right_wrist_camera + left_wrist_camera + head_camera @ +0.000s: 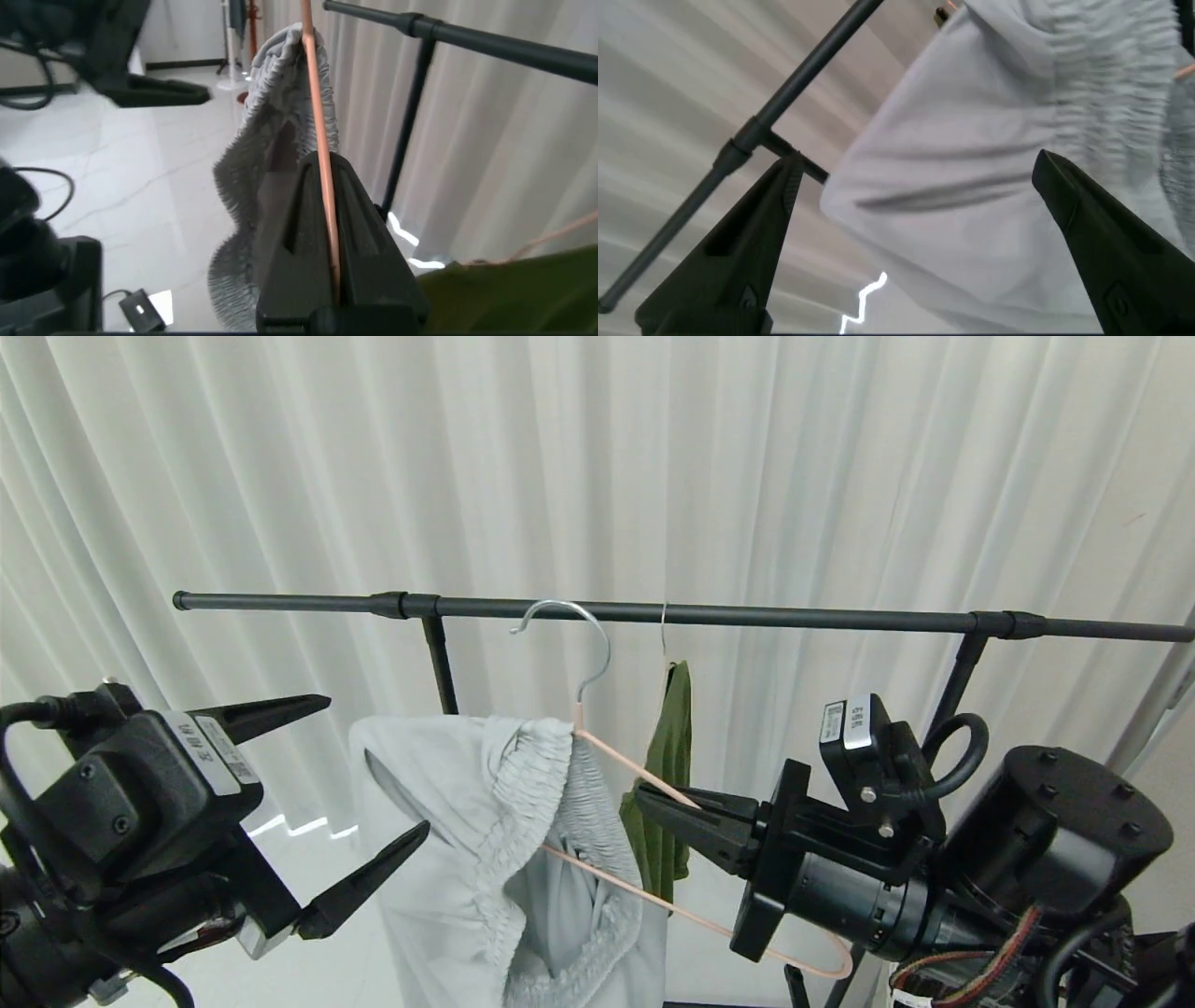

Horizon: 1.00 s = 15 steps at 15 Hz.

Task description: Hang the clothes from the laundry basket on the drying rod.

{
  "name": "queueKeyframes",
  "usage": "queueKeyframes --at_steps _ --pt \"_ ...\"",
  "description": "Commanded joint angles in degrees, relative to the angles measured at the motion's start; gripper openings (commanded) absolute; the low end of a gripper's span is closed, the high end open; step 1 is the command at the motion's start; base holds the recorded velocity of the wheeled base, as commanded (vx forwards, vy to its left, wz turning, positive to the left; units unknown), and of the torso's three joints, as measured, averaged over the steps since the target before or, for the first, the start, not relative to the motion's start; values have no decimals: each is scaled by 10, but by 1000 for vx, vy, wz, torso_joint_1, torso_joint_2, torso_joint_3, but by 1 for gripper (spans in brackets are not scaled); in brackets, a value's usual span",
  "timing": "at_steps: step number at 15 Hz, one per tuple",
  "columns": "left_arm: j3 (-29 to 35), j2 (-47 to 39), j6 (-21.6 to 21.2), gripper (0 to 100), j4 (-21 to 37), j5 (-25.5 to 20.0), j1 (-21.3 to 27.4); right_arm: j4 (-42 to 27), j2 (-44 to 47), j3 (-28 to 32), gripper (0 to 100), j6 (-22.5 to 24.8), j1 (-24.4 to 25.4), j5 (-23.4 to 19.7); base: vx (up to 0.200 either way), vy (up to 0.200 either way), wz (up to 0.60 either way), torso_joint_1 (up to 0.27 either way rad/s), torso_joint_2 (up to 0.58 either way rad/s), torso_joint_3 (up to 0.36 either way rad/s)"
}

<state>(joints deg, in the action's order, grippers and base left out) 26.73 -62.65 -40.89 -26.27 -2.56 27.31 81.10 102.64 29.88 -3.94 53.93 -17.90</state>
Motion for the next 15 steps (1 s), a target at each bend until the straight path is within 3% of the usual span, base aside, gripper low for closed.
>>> queueKeyframes --at_steps 1,6,9,15 --pt "16 -26 -2 100 -1 -1 -1 0 -1 -1 0 0 7 -7 0 0 0 0 0 0" --pt "47 -57 -3 100 -1 -1 -1 8 -4 -8 0 -1 29 -19 0 0 0 0 0 0" --pt "50 -71 -4 100 -1 -1 -1 40 -2 -24 0 0 32 -57 0 0 0 0 0 0" --pt "59 -92 -4 100 -2 -1 0 41 2 -34 0 -1 47 -59 0 0 0 0 0 0"
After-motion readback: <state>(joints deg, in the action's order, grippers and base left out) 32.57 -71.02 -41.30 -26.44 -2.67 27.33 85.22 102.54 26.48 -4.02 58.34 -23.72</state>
